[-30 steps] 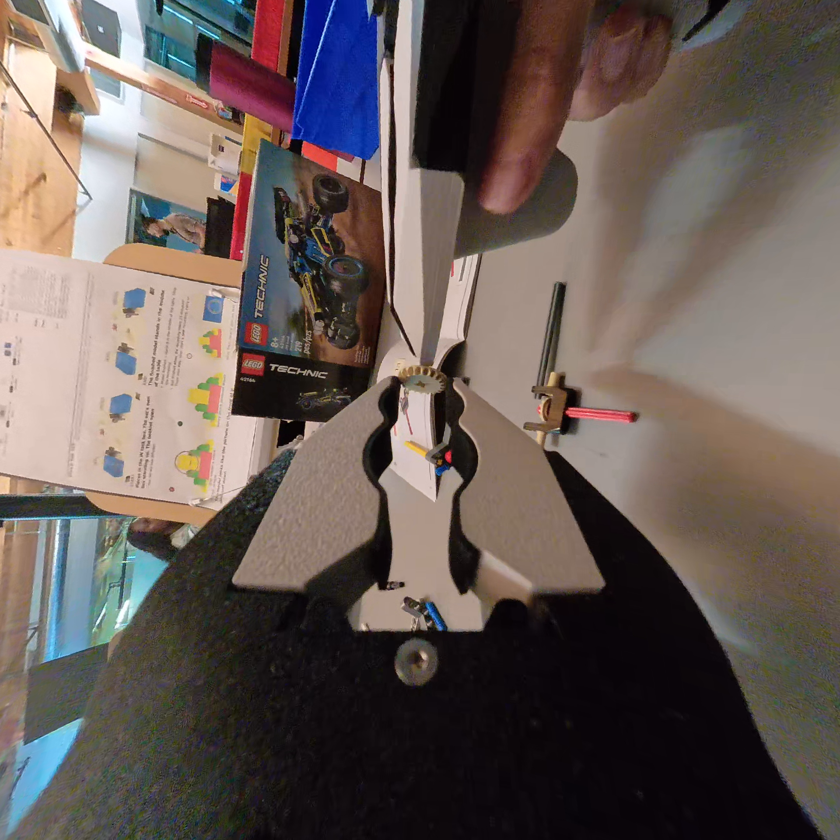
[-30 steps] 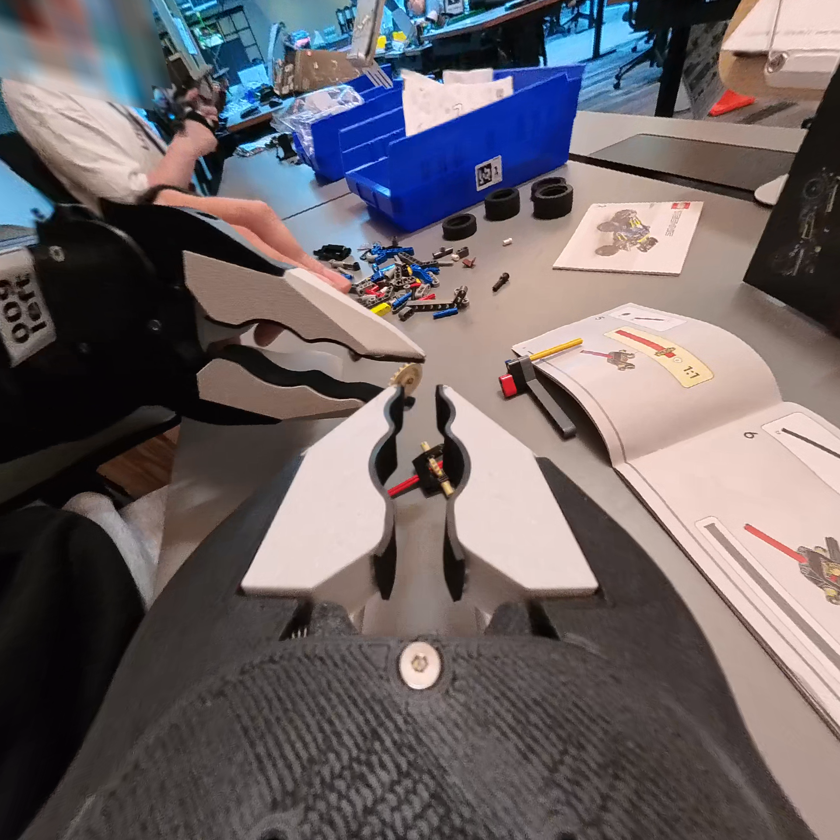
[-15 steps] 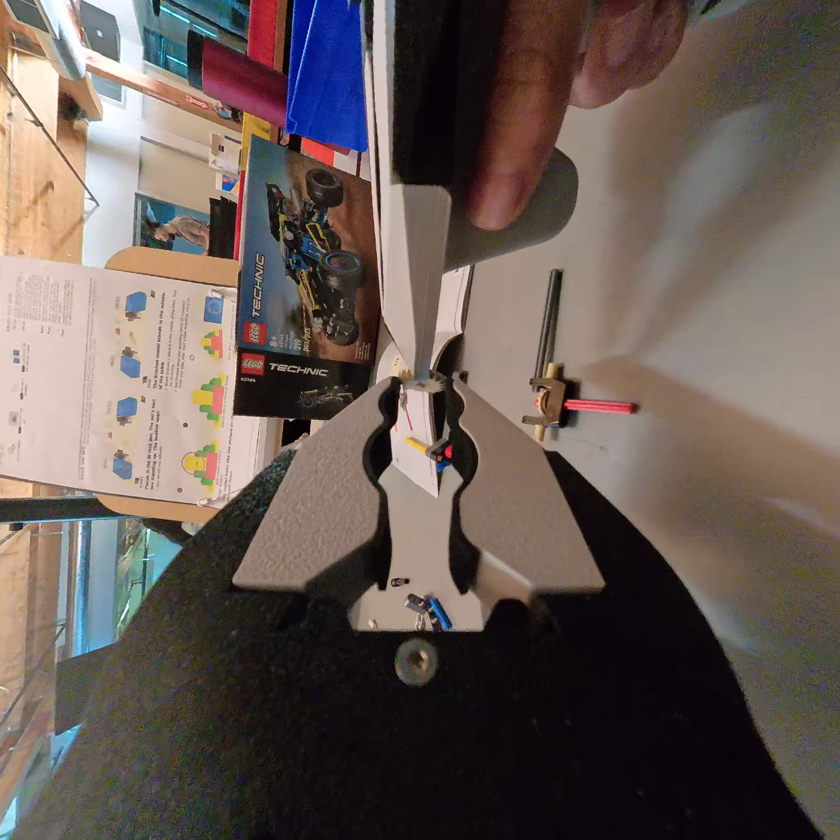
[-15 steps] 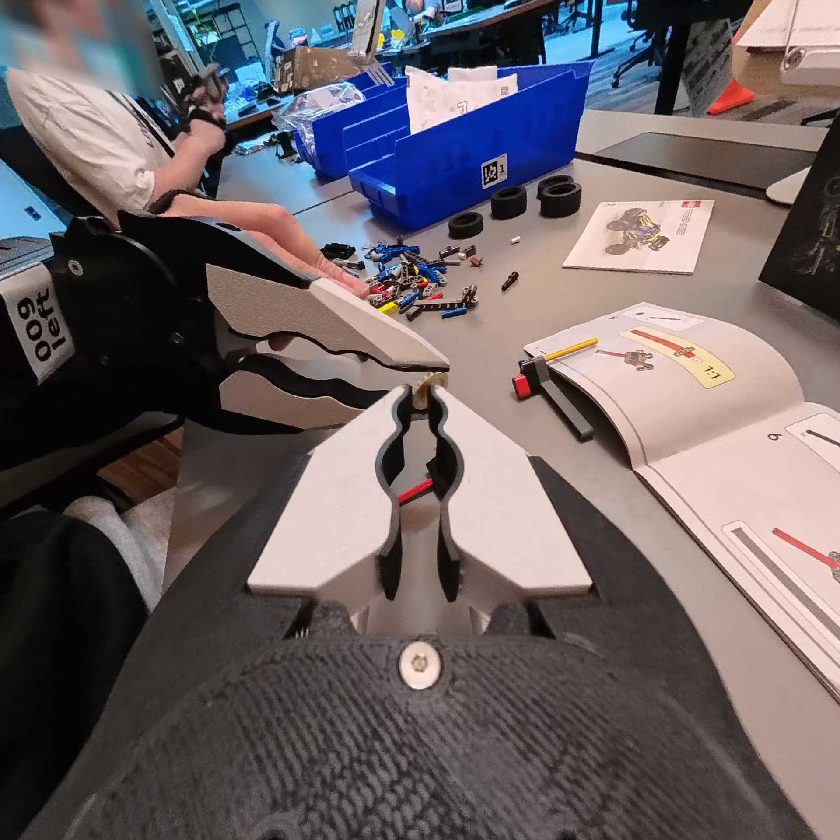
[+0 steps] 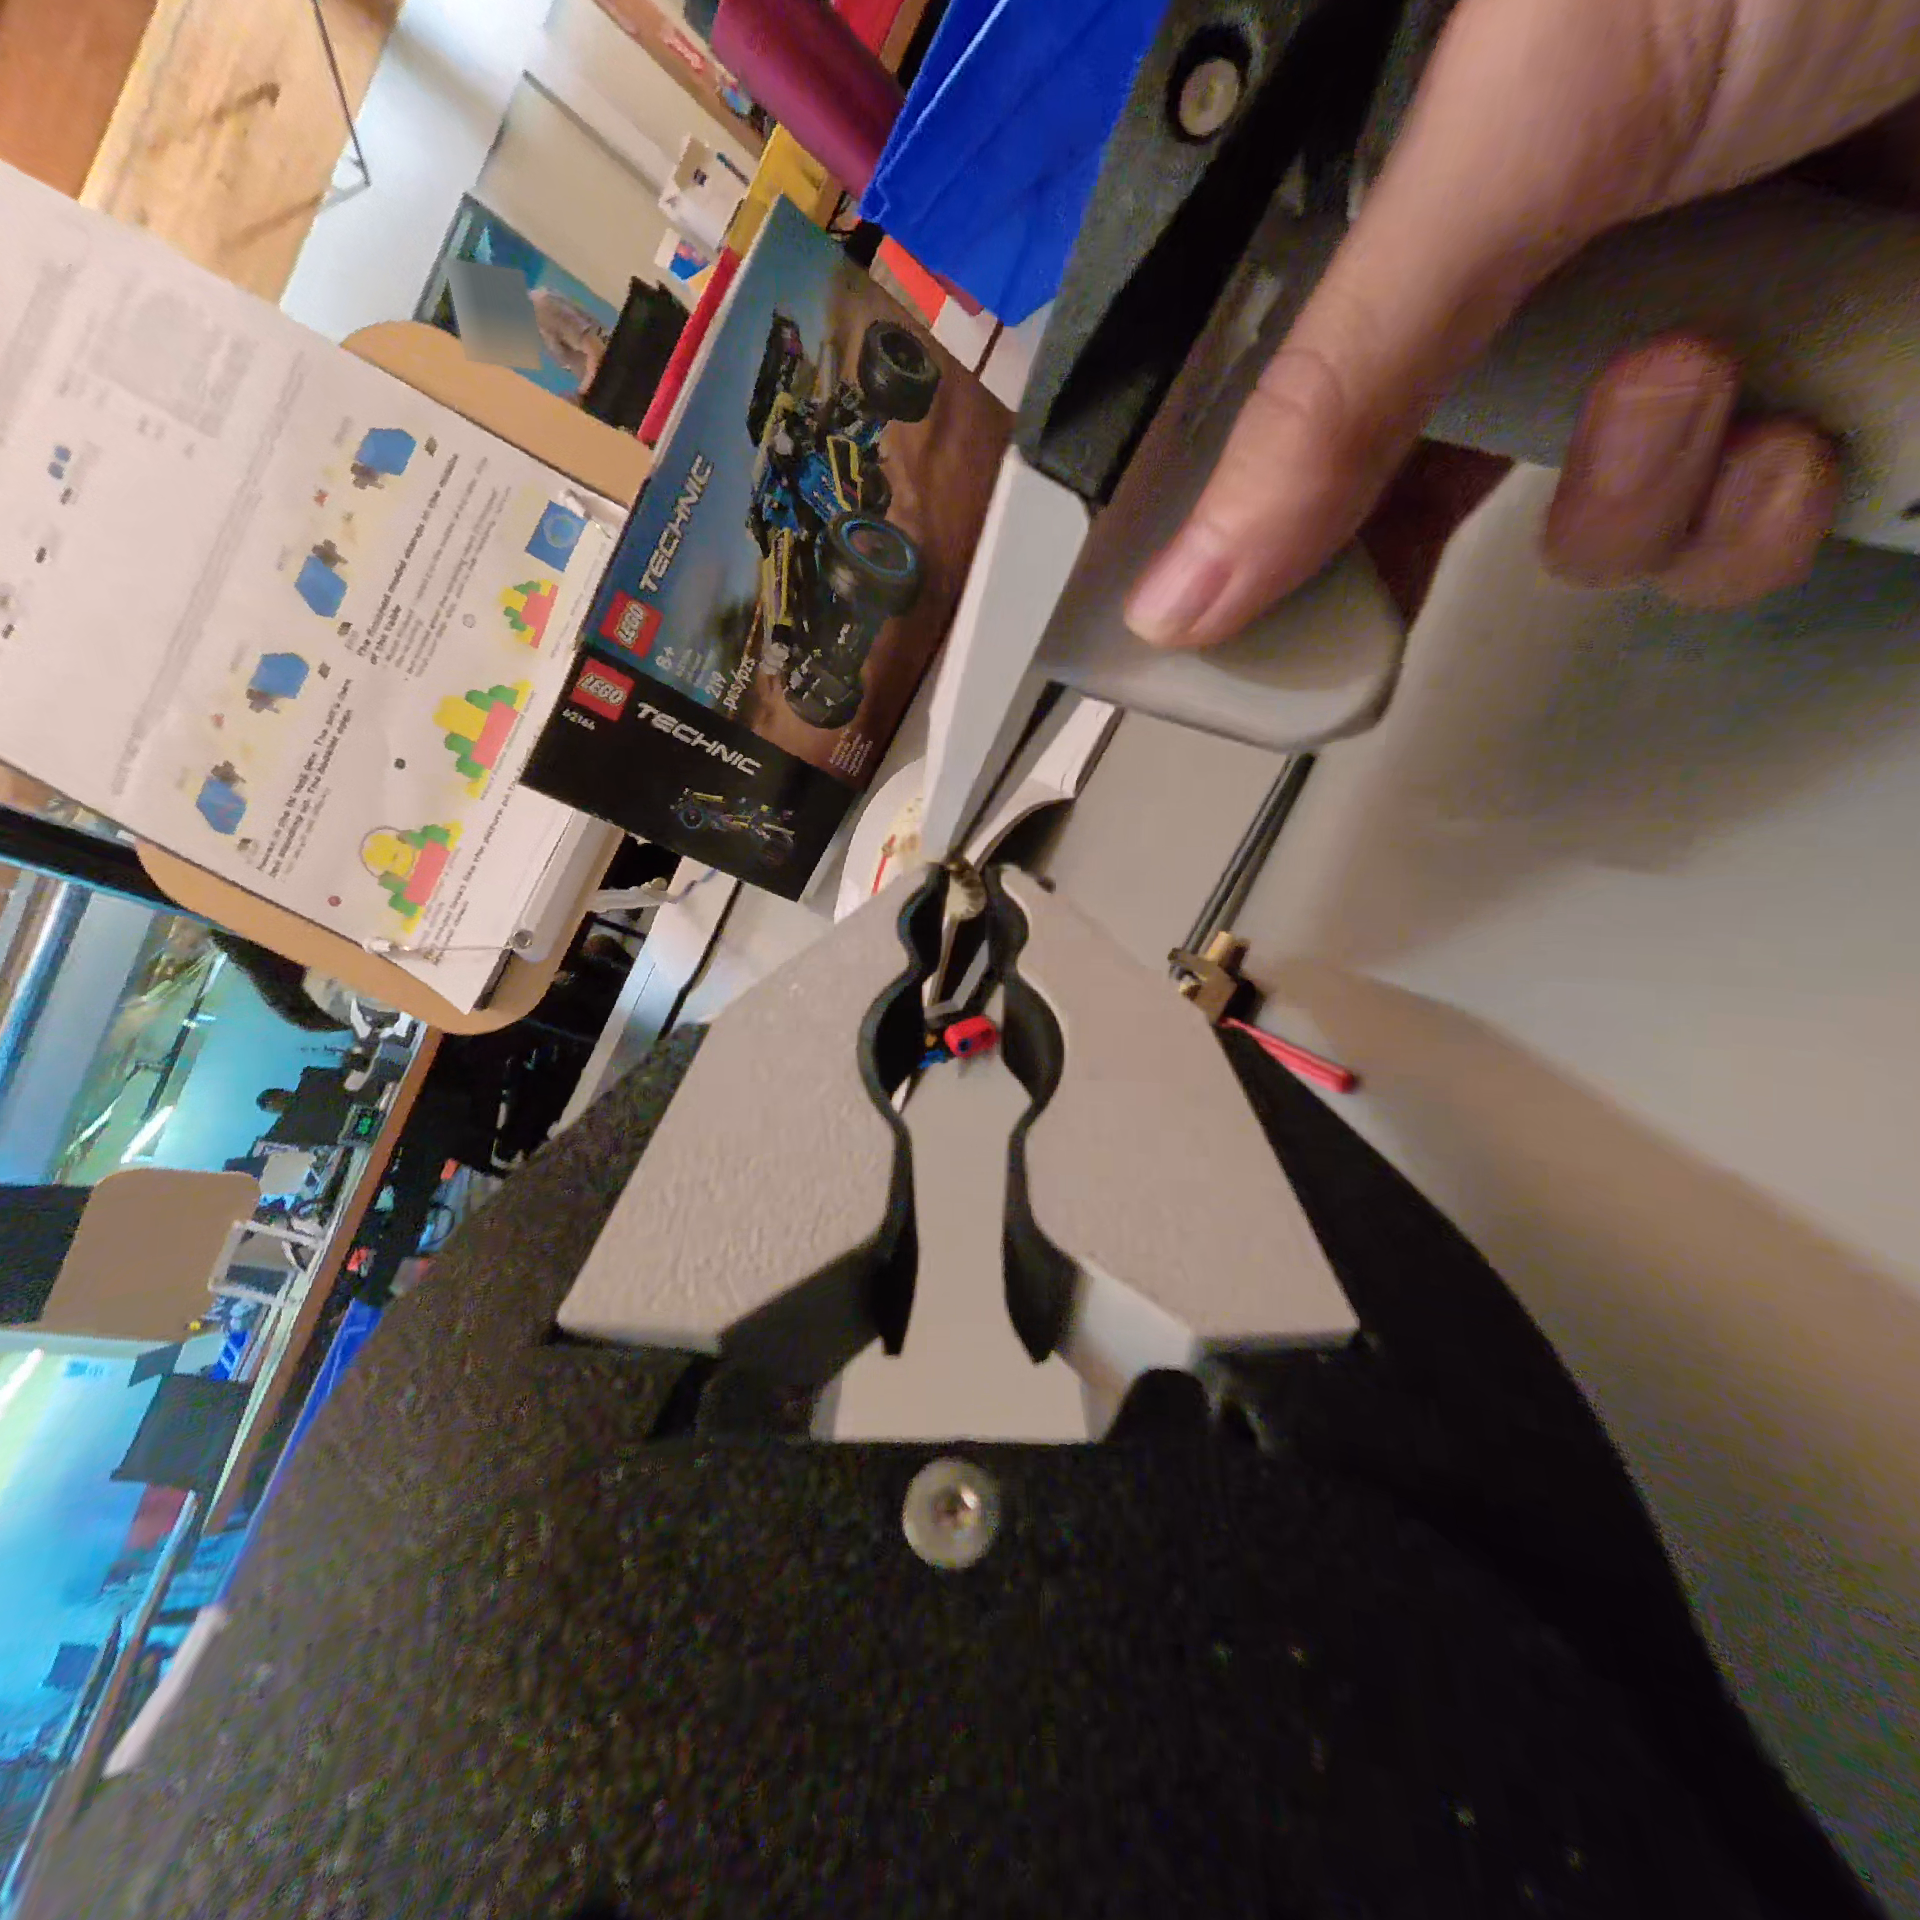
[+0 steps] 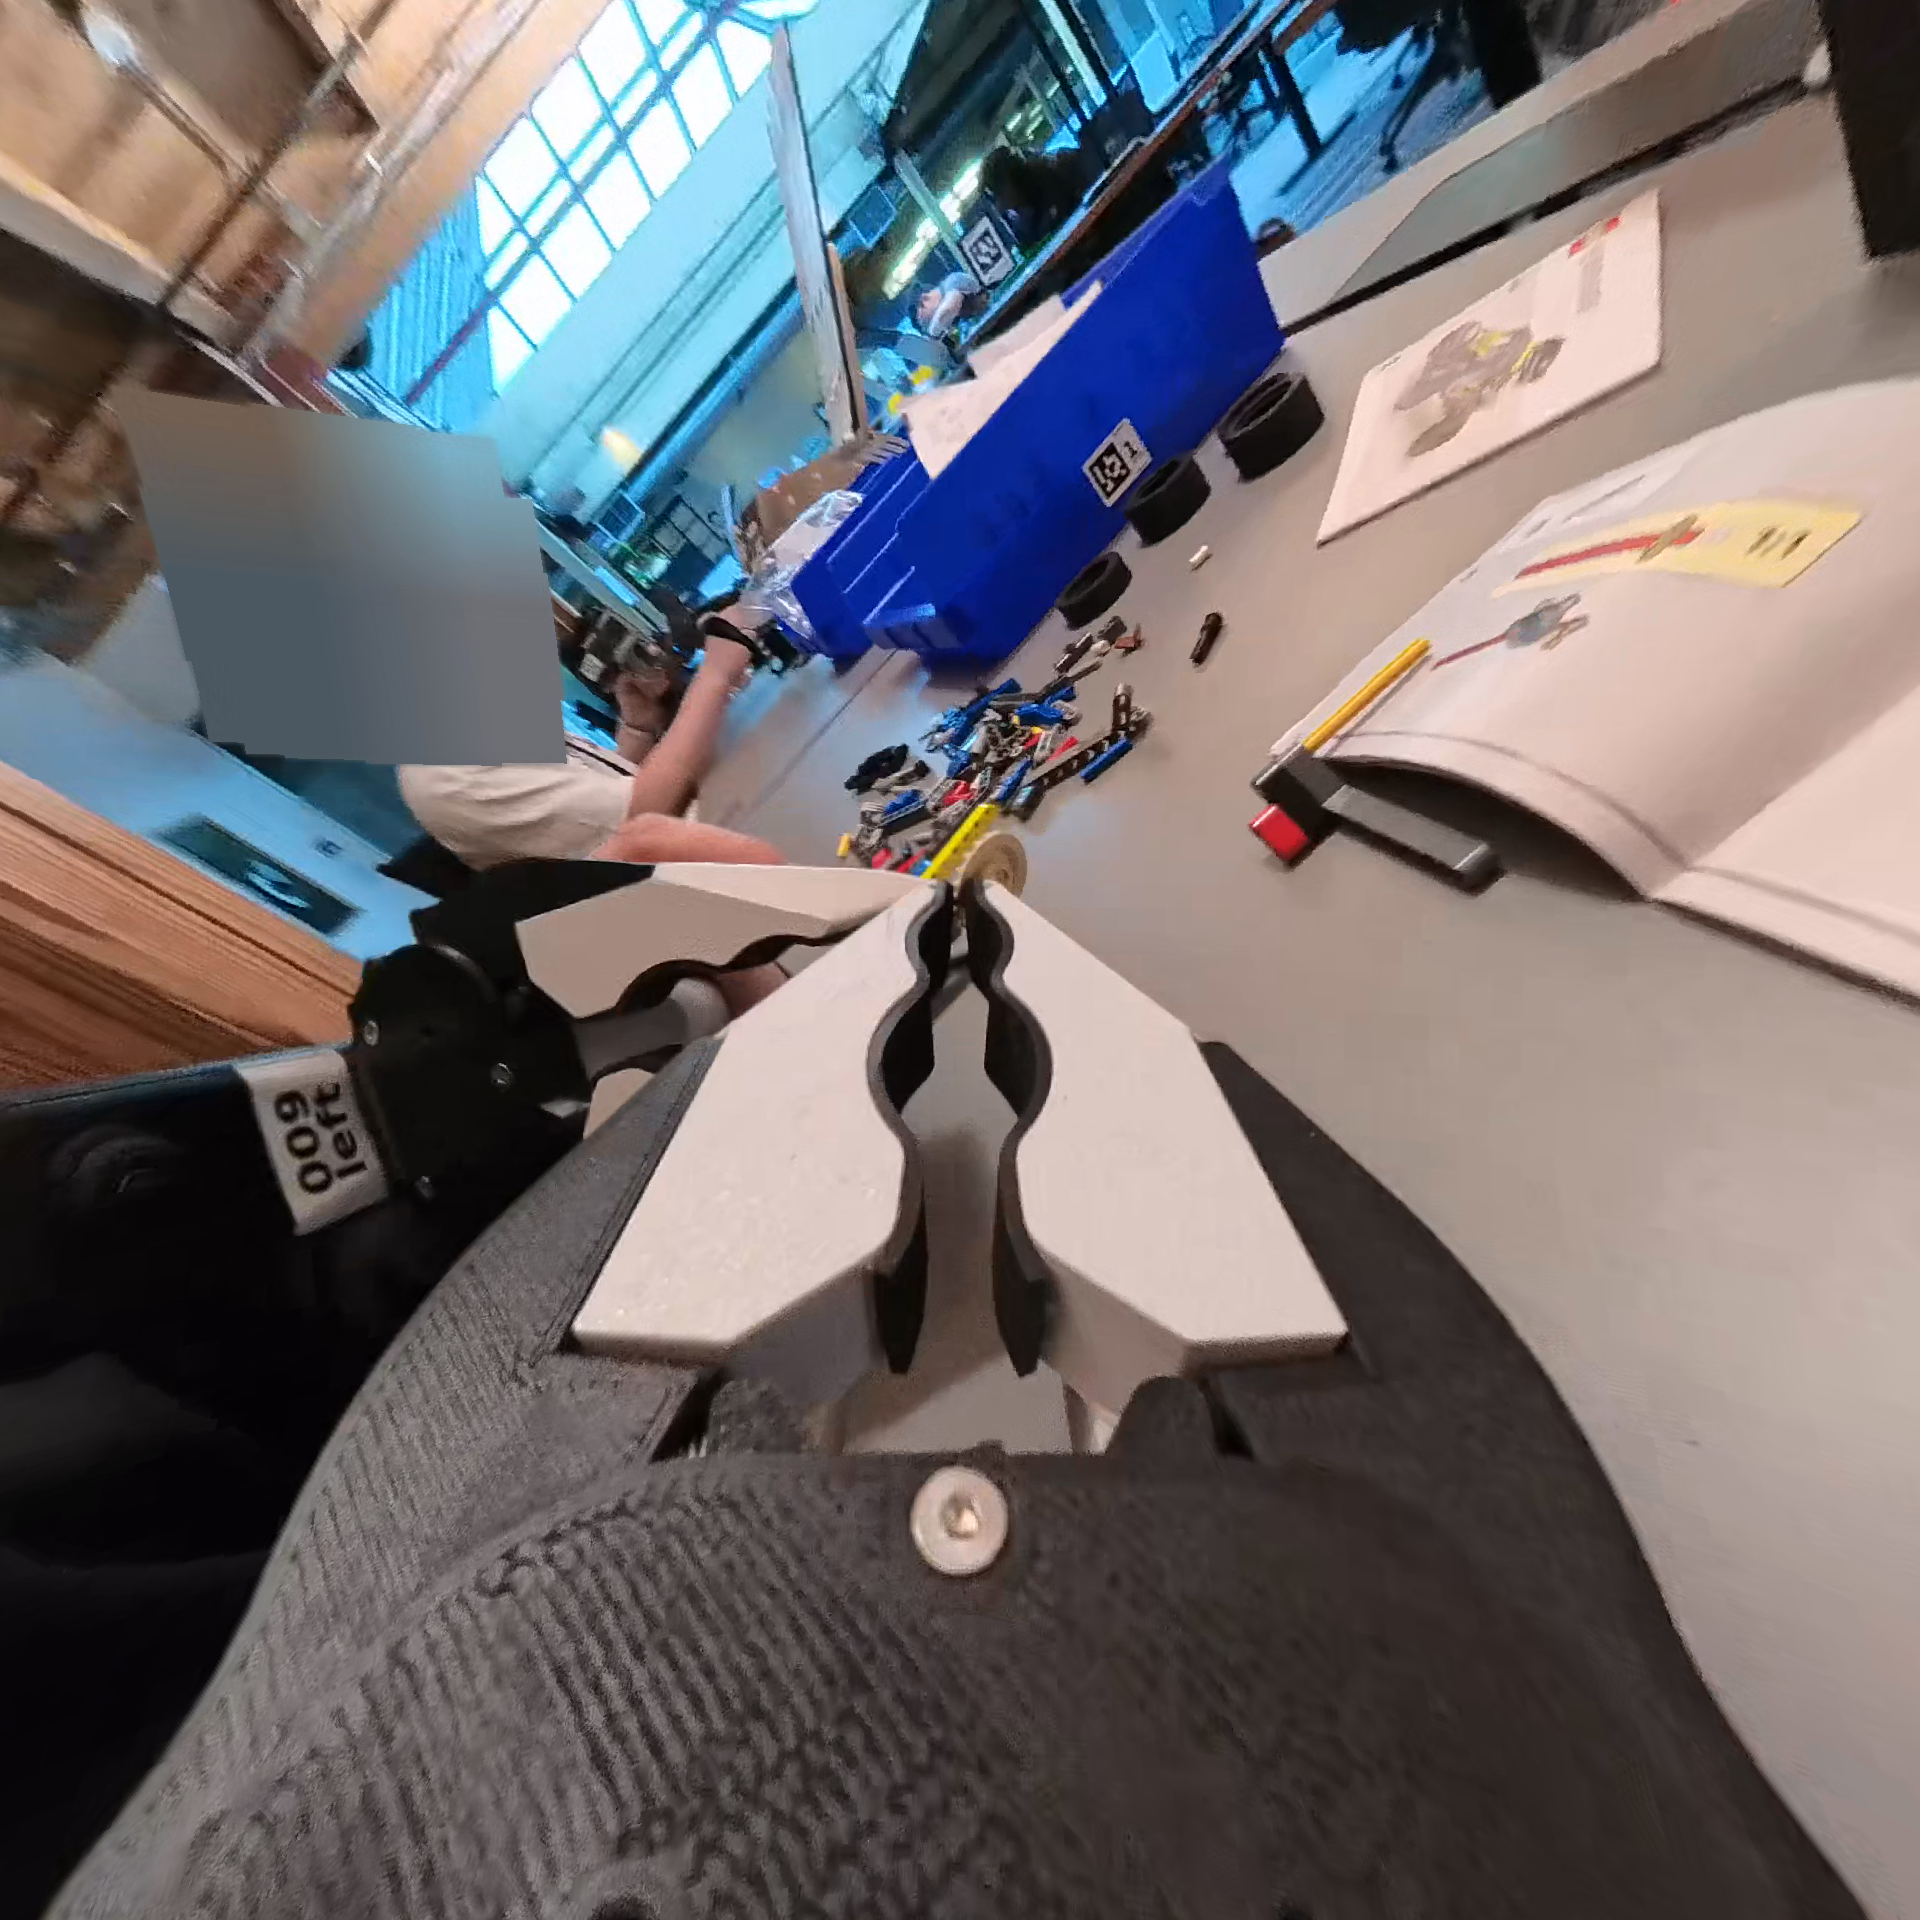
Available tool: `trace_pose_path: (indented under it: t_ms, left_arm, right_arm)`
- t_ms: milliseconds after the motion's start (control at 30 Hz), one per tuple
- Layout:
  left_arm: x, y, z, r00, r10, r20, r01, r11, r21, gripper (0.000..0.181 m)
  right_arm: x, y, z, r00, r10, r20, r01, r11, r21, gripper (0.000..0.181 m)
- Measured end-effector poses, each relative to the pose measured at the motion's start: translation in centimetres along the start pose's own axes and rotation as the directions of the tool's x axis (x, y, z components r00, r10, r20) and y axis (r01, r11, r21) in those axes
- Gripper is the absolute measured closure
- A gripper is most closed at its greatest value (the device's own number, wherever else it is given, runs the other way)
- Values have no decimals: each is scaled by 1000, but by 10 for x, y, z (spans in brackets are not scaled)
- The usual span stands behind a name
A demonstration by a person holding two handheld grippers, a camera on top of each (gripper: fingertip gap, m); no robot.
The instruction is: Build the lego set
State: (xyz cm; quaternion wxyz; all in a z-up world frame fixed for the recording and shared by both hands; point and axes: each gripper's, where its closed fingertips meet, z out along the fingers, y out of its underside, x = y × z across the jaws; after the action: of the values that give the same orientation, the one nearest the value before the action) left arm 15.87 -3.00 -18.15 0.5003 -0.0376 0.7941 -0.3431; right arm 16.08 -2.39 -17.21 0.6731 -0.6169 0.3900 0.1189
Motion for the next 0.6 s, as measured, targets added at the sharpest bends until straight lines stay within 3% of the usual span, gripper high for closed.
trace_pose_path:
  t_ms: [233, 300, 600]
  left_arm:
    - [-6, 0, 2, 992, -94, 83, 96, 995, -22, 168]
    - [-6, -2, 2, 992, -84, 94, 86, 996, -19, 177]
    - [-10, 0, 1, 966, 150, 212, -135, 987, -84, 175]
  right_arm:
    - [3, 2, 0, 992, 118, 34, -119, 993, 24, 181]
    - [2, -2, 0, 987, 153, 54, -156, 987, 46, 181]
    - [1, -8, -3, 944, 299, 143, -313, 946, 86, 181]
